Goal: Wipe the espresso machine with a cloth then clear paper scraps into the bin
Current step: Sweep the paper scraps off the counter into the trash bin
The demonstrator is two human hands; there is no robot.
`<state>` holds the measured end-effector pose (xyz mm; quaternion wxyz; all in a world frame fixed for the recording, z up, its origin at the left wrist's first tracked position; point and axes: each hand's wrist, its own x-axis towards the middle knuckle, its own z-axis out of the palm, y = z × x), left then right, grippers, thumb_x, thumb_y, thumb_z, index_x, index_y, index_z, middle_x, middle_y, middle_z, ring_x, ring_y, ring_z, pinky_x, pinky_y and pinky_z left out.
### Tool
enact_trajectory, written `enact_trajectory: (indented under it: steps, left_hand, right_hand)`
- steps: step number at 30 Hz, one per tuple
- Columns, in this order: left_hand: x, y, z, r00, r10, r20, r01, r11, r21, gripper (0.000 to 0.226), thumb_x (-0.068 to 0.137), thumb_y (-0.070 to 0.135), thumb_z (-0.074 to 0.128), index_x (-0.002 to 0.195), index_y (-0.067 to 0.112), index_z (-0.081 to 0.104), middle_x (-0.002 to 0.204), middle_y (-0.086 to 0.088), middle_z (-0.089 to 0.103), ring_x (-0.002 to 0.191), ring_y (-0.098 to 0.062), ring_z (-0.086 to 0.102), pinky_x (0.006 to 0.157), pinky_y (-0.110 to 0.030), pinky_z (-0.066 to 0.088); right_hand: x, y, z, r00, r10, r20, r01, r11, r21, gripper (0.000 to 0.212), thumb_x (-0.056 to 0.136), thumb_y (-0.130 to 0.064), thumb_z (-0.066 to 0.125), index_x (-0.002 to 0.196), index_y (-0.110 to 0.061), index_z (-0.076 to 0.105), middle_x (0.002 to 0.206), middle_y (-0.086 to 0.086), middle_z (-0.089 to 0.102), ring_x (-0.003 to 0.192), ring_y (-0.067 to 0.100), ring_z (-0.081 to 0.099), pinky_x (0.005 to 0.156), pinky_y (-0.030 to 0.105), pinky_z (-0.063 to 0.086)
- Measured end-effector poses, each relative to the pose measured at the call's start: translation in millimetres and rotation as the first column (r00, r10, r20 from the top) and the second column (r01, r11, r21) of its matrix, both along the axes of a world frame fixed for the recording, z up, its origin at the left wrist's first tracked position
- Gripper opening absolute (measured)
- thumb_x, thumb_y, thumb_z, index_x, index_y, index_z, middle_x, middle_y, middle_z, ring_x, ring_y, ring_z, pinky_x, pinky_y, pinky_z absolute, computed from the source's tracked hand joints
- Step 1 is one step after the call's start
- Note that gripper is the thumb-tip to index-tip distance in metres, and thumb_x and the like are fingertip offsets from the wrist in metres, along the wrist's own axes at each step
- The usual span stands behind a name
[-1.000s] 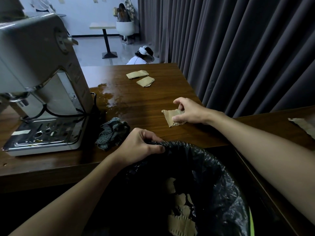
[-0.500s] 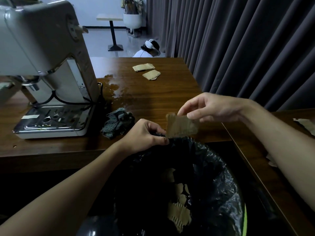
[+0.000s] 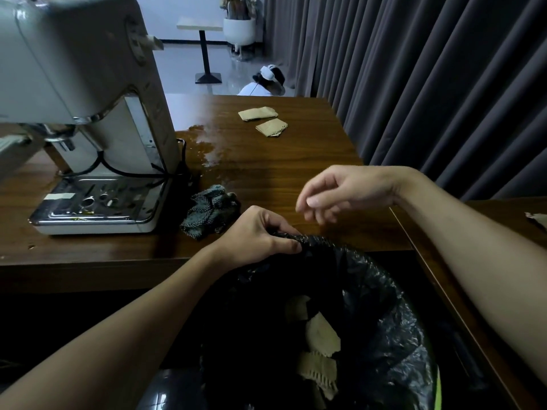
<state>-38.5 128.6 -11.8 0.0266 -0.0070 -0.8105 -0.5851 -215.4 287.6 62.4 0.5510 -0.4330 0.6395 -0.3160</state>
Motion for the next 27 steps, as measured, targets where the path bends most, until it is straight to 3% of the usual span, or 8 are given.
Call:
enact_trajectory:
  steps: [3, 6, 8, 11, 16, 20, 24, 27]
  left_hand:
    - [-1, 0, -1, 1.0, 0.013, -0.004, -0.013, 1.0, -0.009, 0.017, 0.076, 0.015, 0.086, 0.079, 0.031, 0.082, 0.085, 0.006, 0.079, 0.075, -0.008, 0.073, 0.069, -0.018, 0.055]
    - [-2, 0, -2, 1.0, 0.021, 0.0, -0.021, 1.0, -0.006, 0.015, 0.074, 0.018, 0.087, 0.078, 0.032, 0.082, 0.085, 0.008, 0.078, 0.077, -0.008, 0.073, 0.071, -0.018, 0.056]
    - [-3, -1, -4, 1.0, 0.029, 0.001, -0.029, 1.0, 0.002, 0.013, 0.073, 0.021, 0.086, 0.078, 0.032, 0.082, 0.085, 0.008, 0.078, 0.077, -0.008, 0.073, 0.07, -0.017, 0.056]
    - [-3, -1, -4, 1.0, 0.03, -0.005, -0.03, 0.999, 0.01, 0.013, 0.074, 0.021, 0.086, 0.077, 0.033, 0.081, 0.086, 0.008, 0.078, 0.077, -0.009, 0.073, 0.069, -0.016, 0.055]
    - [-4, 0, -4, 1.0, 0.028, -0.011, -0.028, 1.0, 0.011, 0.016, 0.074, 0.023, 0.086, 0.075, 0.038, 0.08, 0.084, 0.013, 0.077, 0.077, -0.007, 0.073, 0.069, -0.016, 0.055]
    - [-3, 0, -4, 0.999, 0.047, -0.022, -0.047, 0.999, 0.011, 0.018, 0.073, 0.024, 0.086, 0.073, 0.041, 0.079, 0.084, 0.01, 0.077, 0.076, -0.012, 0.074, 0.069, -0.02, 0.058]
    - [0, 1, 1, 0.999, 0.043, -0.012, -0.043, 0.999, 0.016, 0.023, 0.075, 0.021, 0.087, 0.072, 0.042, 0.078, 0.082, 0.011, 0.077, 0.075, -0.011, 0.074, 0.068, -0.017, 0.056]
    - [0, 1, 2, 0.998, 0.056, -0.012, -0.056, 0.998, 0.006, 0.024, 0.074, 0.017, 0.087, 0.072, 0.04, 0.079, 0.082, 0.01, 0.077, 0.074, -0.012, 0.073, 0.067, -0.017, 0.056]
  right_hand:
    - [-6, -18, -15, 0.922, -0.336, -0.191, 0.308, 0.938, -0.16, 0.024, 0.091, -0.021, 0.064, 0.113, -0.01, 0.068, 0.106, 0.007, 0.069, 0.097, 0.019, 0.066, 0.079, 0.029, 0.055]
    - [-17, -46, -35, 0.746, -0.457, -0.486, 0.381, 0.89, -0.251, 0.028, 0.094, -0.023, 0.062, 0.122, -0.02, 0.063, 0.124, 0.002, 0.061, 0.118, 0.018, 0.056, 0.091, 0.028, 0.048]
    - [-29, -65, -46, 0.674, -0.444, -0.59, 0.388, 0.893, -0.228, 0.042, 0.093, -0.029, 0.063, 0.134, -0.025, 0.055, 0.139, 0.001, 0.051, 0.129, 0.018, 0.046, 0.1, 0.03, 0.04]
    - [-50, -93, -59, 0.639, -0.418, -0.646, 0.39, 0.9, -0.197, 0.058, 0.089, -0.038, 0.062, 0.143, -0.029, 0.043, 0.149, 0.0, 0.042, 0.136, 0.02, 0.039, 0.111, 0.038, 0.035]
    - [-84, -132, -75, 0.471, -0.377, -0.798, 0.345, 0.911, -0.226, 0.062, 0.088, -0.048, 0.056, 0.145, -0.031, 0.039, 0.154, -0.003, 0.034, 0.141, 0.024, 0.028, 0.111, 0.047, 0.021]
    - [-108, -153, -80, 0.443, -0.315, -0.839, 0.356, 0.921, -0.158, 0.07, 0.087, -0.057, 0.042, 0.15, -0.036, 0.025, 0.162, -0.009, 0.015, 0.146, 0.027, 0.012, 0.114, 0.055, 0.009]
    - [-119, -163, -87, 0.446, -0.257, -0.857, 0.433, 0.9, -0.045, 0.071, 0.079, -0.071, 0.03, 0.145, -0.055, 0.01, 0.161, -0.003, 0.014, 0.146, 0.039, 0.006, 0.112, 0.061, 0.013]
    - [-121, -167, -83, 0.422, -0.225, -0.878, 0.397, 0.917, -0.044, 0.071, 0.083, -0.068, 0.028, 0.148, -0.049, 0.009, 0.163, -0.002, 0.009, 0.148, 0.04, 0.0, 0.114, 0.063, 0.005]
